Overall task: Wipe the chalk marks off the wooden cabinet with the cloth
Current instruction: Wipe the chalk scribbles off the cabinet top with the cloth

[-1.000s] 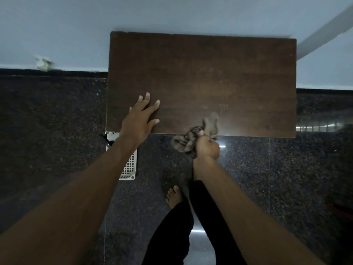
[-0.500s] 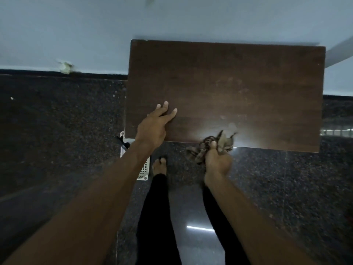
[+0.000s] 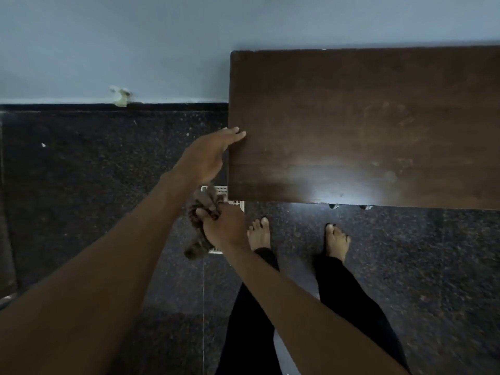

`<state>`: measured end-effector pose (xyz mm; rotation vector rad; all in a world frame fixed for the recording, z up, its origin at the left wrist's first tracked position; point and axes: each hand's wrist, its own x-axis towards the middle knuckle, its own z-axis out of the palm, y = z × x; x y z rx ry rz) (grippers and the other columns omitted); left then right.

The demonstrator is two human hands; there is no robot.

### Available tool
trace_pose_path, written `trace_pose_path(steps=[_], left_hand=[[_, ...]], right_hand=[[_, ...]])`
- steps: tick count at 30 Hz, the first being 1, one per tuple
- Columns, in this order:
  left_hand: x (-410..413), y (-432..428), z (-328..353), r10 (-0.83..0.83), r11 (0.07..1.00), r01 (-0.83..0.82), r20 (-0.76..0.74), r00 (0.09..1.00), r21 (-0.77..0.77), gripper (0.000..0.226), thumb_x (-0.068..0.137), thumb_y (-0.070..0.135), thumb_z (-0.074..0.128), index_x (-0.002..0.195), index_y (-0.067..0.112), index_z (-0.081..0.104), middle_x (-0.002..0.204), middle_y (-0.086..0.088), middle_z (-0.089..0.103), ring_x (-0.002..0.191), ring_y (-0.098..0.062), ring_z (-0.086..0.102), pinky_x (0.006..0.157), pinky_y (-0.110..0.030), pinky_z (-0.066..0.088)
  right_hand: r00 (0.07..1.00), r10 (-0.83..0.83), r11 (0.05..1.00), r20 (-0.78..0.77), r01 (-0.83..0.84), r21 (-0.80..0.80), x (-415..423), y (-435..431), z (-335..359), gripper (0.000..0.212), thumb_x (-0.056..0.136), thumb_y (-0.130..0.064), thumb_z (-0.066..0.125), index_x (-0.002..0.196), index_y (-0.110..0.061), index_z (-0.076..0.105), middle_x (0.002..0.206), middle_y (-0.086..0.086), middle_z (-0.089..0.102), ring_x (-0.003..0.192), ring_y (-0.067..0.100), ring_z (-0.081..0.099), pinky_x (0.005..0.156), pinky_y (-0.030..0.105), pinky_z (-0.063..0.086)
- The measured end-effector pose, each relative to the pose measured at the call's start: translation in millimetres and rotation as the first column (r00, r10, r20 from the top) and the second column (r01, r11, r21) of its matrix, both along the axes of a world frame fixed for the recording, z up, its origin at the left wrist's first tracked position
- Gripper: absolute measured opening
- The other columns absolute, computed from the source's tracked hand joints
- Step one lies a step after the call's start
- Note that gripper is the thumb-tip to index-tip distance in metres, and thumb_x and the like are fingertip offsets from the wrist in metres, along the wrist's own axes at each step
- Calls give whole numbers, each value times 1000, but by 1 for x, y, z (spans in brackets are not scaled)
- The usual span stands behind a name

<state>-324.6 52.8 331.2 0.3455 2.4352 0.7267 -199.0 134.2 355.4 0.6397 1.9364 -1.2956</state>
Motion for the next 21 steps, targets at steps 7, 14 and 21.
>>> trace_pose_path(steps=[7, 14, 21], left_hand=[[-14, -18, 4, 40, 998, -38, -34, 999, 59, 67, 97, -23, 39, 151, 14, 49, 163, -7, 39, 155, -22, 28, 127, -32, 24], [-11, 1, 9, -85, 996, 85, -138, 987, -11, 54, 108, 6, 44, 160, 10, 31, 170, -7, 24, 159, -23, 18, 127, -36, 24], [-8, 13, 9, -169, 966, 170, 21, 985, -195, 86, 103, 43, 57, 165, 12, 6, 174, -2, -3, 161, -18, 0, 128, -46, 25]], right_hand=[[750, 492, 828, -442, -247, 503, 2, 49, -2, 51, 83, -11, 71, 133, -12, 60, 99, 11, 51, 87, 28, 51, 62, 35, 48], [638, 725, 612, -257, -427, 666, -64, 100, -8, 49, 89, -19, 64, 136, -16, 54, 119, 14, 50, 104, 35, 53, 67, 39, 47], [838, 502, 598, -215, -157, 786, -162, 167, -5, 36, 93, -18, 62, 129, -20, 62, 120, 14, 48, 110, 37, 52, 79, 43, 50]])
